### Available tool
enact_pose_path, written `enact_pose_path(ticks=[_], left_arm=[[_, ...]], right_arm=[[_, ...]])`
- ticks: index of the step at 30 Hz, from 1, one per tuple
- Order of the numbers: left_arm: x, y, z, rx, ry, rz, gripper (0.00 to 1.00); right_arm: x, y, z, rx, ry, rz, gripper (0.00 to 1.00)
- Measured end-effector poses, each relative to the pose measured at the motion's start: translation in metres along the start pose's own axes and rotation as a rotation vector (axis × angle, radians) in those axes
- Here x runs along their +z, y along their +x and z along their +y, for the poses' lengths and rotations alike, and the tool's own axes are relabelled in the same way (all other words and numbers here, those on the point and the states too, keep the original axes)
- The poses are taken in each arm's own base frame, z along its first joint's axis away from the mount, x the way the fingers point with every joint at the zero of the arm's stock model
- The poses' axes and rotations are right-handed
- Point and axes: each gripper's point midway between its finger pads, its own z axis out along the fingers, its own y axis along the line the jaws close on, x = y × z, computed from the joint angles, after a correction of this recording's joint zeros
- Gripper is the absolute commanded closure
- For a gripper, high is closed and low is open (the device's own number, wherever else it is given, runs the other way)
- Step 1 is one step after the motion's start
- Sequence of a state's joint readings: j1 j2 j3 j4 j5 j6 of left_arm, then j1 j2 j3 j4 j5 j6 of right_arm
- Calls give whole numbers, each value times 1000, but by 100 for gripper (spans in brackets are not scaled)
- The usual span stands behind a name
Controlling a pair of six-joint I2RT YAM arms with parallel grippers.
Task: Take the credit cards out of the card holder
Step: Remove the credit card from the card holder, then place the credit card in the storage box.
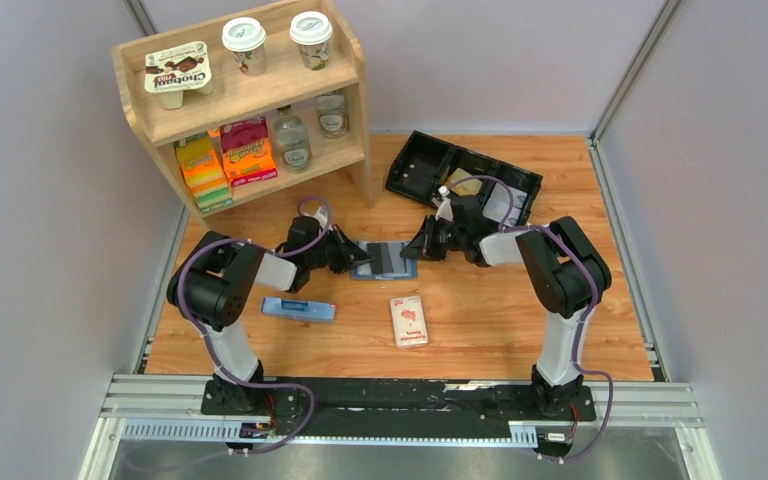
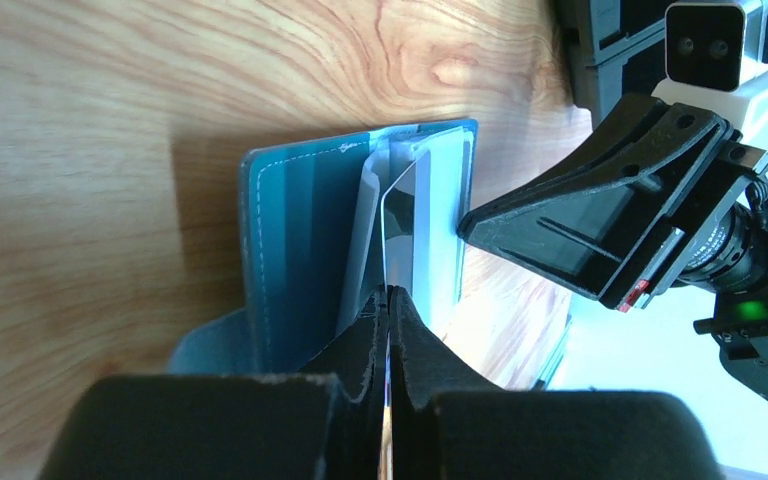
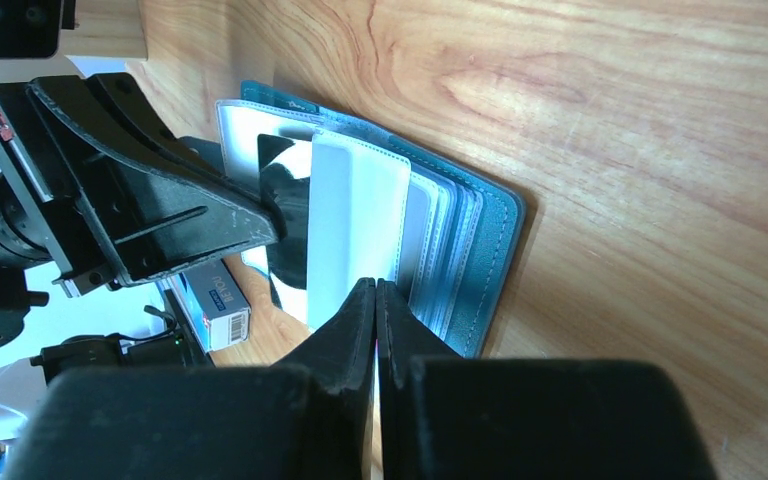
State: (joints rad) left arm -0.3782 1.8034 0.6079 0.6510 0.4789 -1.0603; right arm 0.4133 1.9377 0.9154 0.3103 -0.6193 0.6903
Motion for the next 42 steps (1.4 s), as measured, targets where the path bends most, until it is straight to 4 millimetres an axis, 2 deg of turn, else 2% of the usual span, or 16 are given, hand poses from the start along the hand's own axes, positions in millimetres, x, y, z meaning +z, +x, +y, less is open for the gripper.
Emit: enact_pose_path(ticks=[11, 15, 19, 22, 27, 29, 31, 35, 42], left_arm=[[-35, -10, 3, 125, -110, -39, 100], [-51, -15, -1, 220, -148, -56, 100], [-61, -21, -13, 335, -157, -69, 100], [-64, -23, -27, 448, -165, -74, 100], [-64, -14, -73, 723, -146, -94, 100], [-66, -12, -87, 813, -145, -109, 100], [-68, -12, -98, 903, -155, -130, 100], [-69, -12, -106, 1062, -207, -151, 100], [-70, -4, -121, 1315, -266, -167, 100]], right_arm=[[-3, -1, 0, 10, 34, 14, 93], [-8, 0, -2, 30, 80, 25, 89], [-16, -3, 1, 58, 128, 35, 80], [-27, -18, 17, 60, 141, 4, 73], [-54, -50, 62, 62, 124, -94, 56], [-66, -56, 78, 76, 110, -128, 49], [-76, -58, 89, 98, 101, -145, 43], [-88, -55, 109, 144, 79, -160, 37], [-82, -38, 126, 211, 66, -122, 34]])
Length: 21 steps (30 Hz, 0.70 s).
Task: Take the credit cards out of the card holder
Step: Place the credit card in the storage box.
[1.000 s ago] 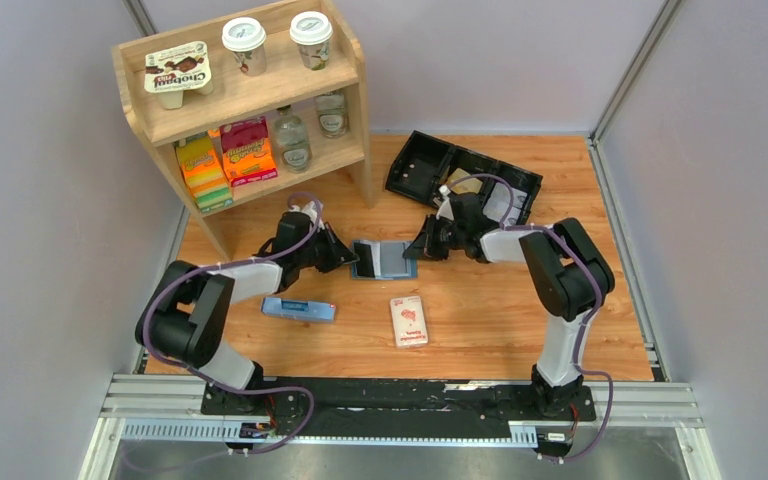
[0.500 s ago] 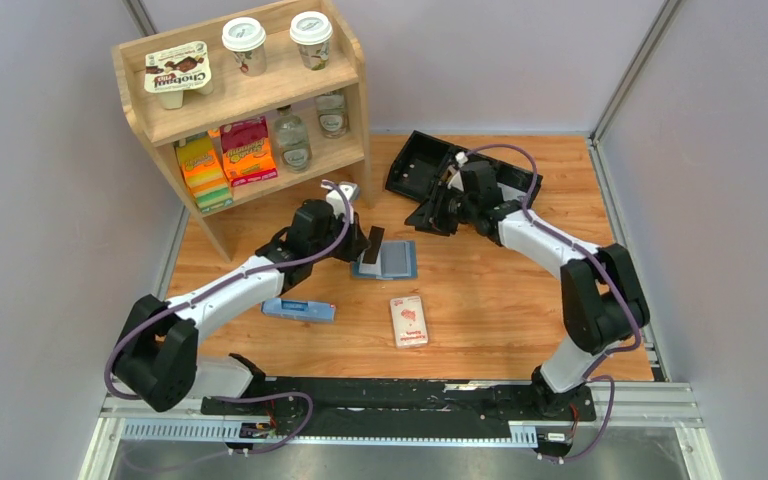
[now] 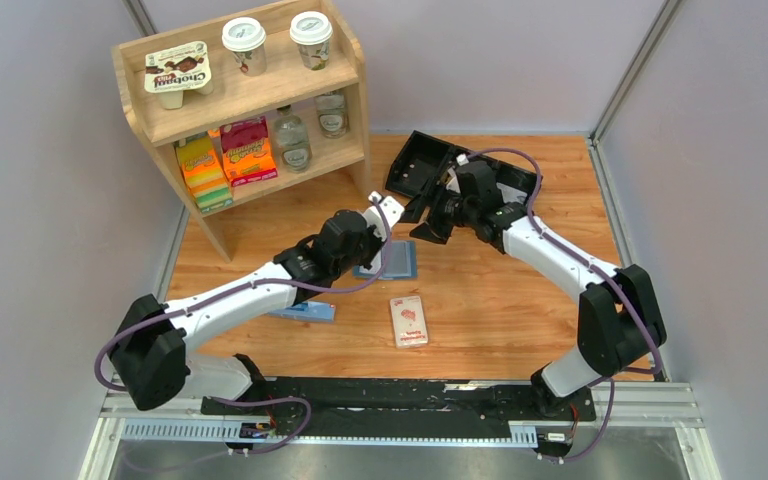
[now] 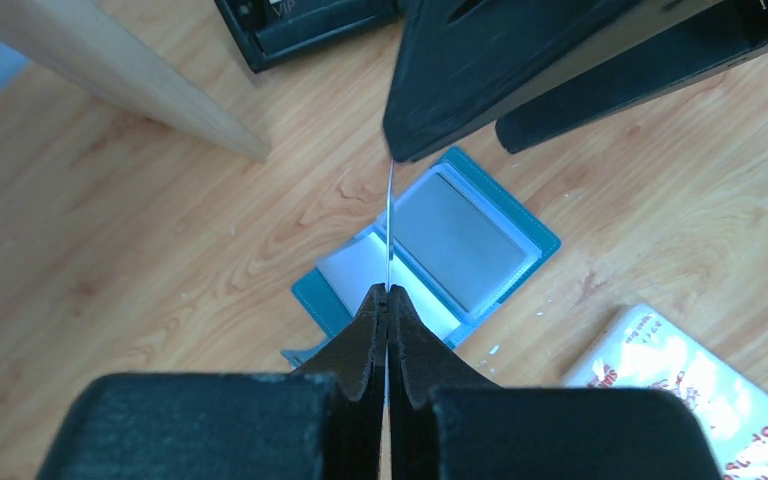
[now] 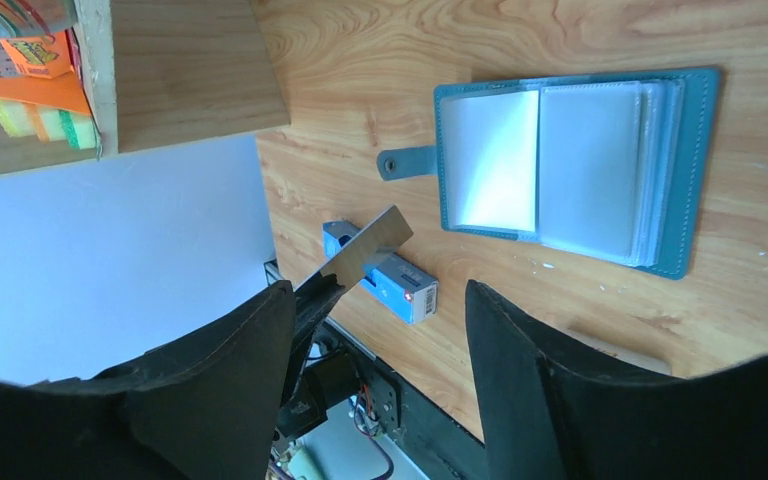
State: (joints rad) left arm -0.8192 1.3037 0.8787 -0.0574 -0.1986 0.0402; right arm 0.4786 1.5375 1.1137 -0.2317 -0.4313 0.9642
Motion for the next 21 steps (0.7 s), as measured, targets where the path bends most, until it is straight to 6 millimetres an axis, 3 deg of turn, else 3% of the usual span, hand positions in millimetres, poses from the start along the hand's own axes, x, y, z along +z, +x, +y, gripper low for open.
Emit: enact_pose_path(ticks=[5, 14, 17, 21], left_arm=[[1, -5, -5, 112, -14, -1, 100], [3, -3, -16, 230, -25, 18, 100], [4, -2, -18, 257, -29, 21, 100], [5, 0, -19, 285, -36, 29, 100]], right_arm=[[1, 7, 8, 24, -4, 14, 34], [11, 7, 20, 34, -13, 28, 50], [18, 11, 16, 39, 5, 45, 58], [22, 20, 6, 48, 42, 74, 78]])
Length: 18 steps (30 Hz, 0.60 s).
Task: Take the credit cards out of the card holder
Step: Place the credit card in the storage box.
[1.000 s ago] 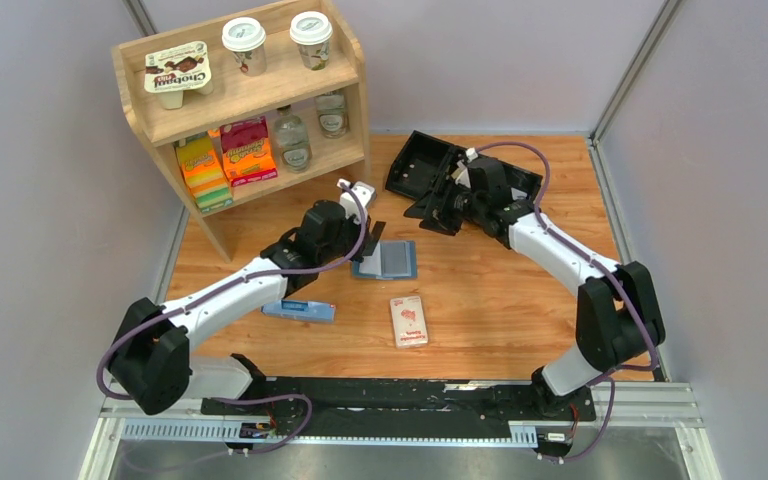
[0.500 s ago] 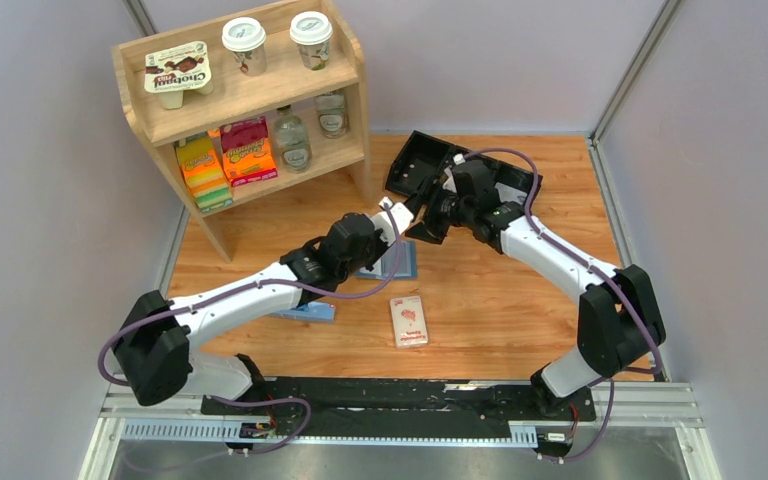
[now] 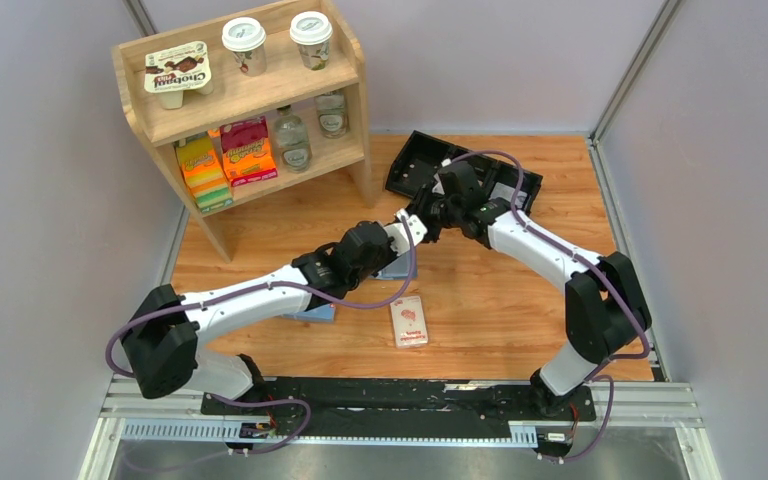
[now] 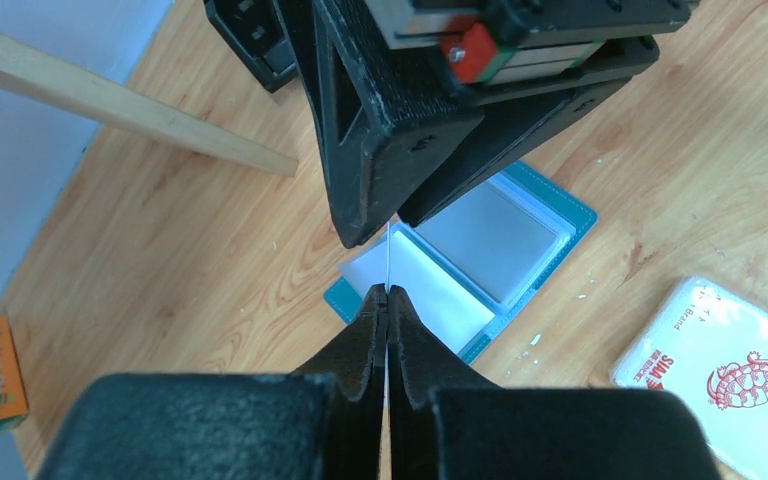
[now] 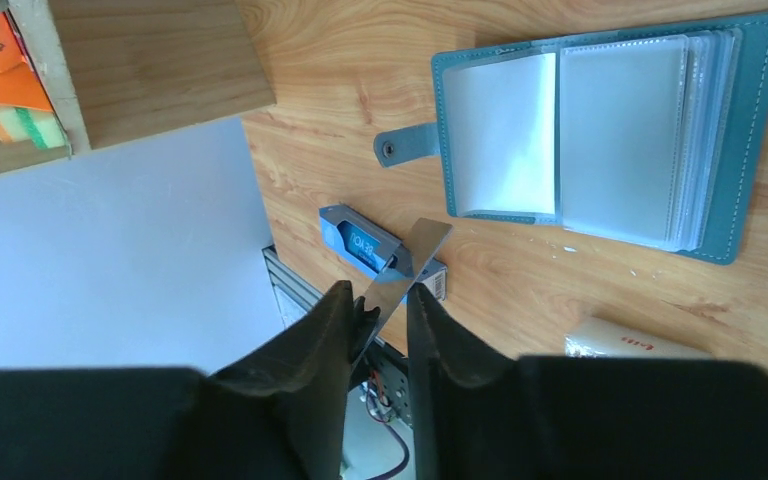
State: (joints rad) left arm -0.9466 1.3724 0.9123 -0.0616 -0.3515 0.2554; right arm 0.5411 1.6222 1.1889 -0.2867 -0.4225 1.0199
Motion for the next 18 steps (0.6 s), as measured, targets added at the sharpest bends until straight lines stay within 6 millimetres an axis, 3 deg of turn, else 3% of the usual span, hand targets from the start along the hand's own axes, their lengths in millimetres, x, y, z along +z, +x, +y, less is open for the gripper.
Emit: enact_pose_path(ticks=[4, 12, 15, 18], left_arm=[[1, 2, -2, 16, 1, 8, 99], [1, 3, 4, -37, -52, 18, 63], [2, 7, 9, -110, -74, 26, 57], [4, 12, 16, -244, -72, 35, 54]], right_arm=[[0, 1, -3, 1, 12, 0, 100], [2, -10, 1, -15, -18, -43, 100], [0, -29, -10, -14, -14, -98, 100], [-5, -60, -26, -24, 10, -198, 100]])
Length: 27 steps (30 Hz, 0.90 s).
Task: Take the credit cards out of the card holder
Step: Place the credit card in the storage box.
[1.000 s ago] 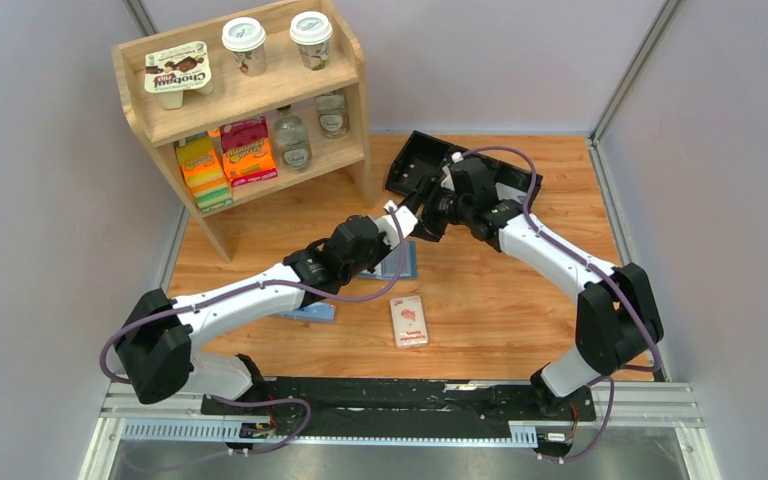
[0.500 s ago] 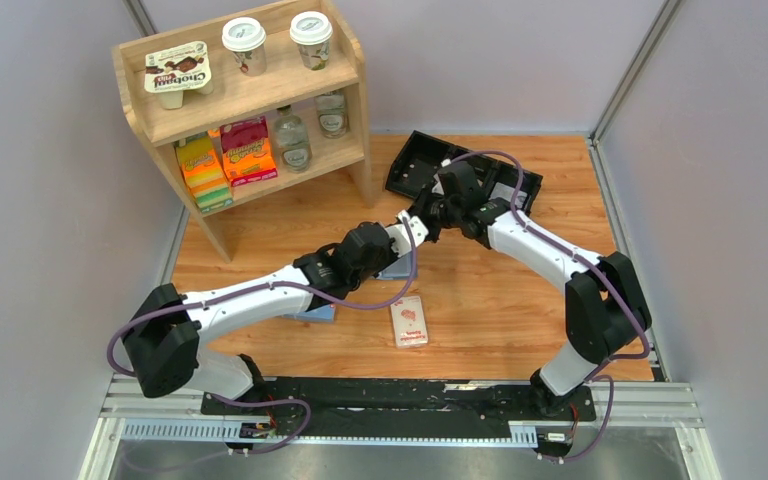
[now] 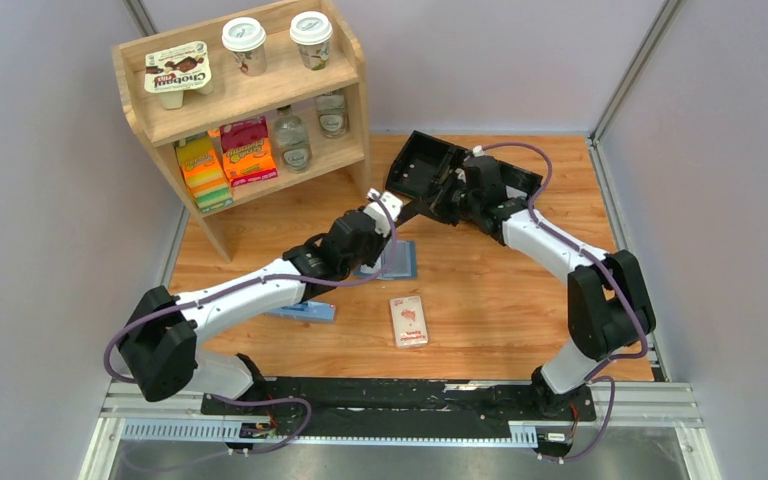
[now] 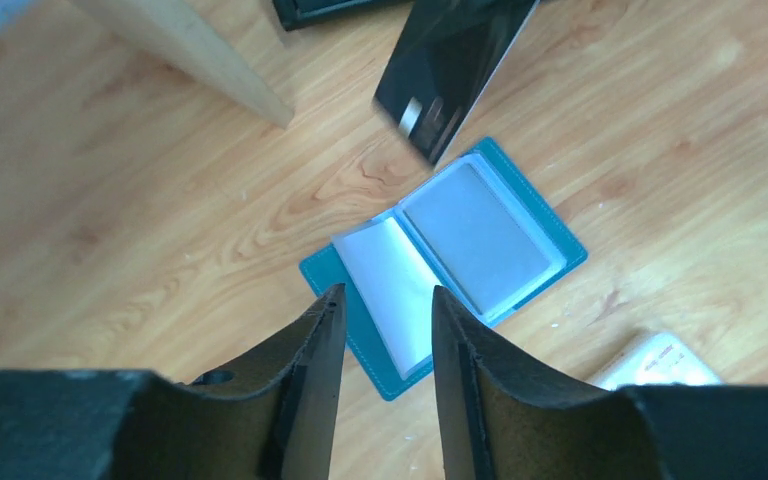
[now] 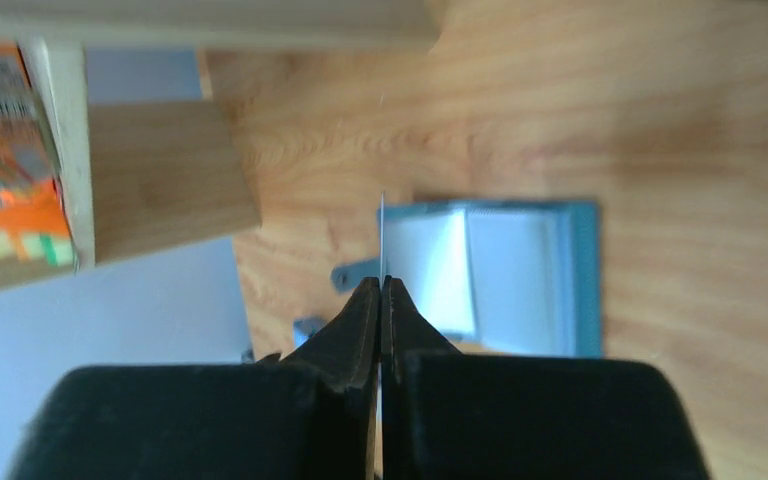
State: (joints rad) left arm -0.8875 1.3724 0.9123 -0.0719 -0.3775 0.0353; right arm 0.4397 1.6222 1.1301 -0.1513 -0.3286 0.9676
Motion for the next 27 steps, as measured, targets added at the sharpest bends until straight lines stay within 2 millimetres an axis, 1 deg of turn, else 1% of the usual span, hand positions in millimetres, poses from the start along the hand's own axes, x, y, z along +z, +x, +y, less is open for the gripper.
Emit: enact_pose_path(ticks=[1, 4, 6, 12, 16, 19, 24, 27], left_arm=[[1, 1, 3, -50, 4, 5, 54], [4, 3, 11, -213, 31, 16, 54], [6, 6, 13, -295, 54, 29, 54], [14, 18, 21, -525, 112, 89, 54], [16, 26, 22, -610, 136, 128, 54], [14, 28, 18, -637, 159, 145, 54], [12, 31, 15, -659, 175, 169, 54], [12, 33, 15, -671, 175, 175, 54]], right_arm=[[0, -8, -3, -6, 7, -29, 100], [1, -44, -11, -38, 19, -153, 100], [6, -62, -16, -57, 31, -218, 100], [40, -98, -35, -97, 88, -339, 100], [61, -124, -39, -109, 100, -425, 100], [77, -144, -38, -111, 99, -487, 100], [98, -166, -37, -110, 104, -563, 100], [110, -171, -40, -110, 116, -581, 90]])
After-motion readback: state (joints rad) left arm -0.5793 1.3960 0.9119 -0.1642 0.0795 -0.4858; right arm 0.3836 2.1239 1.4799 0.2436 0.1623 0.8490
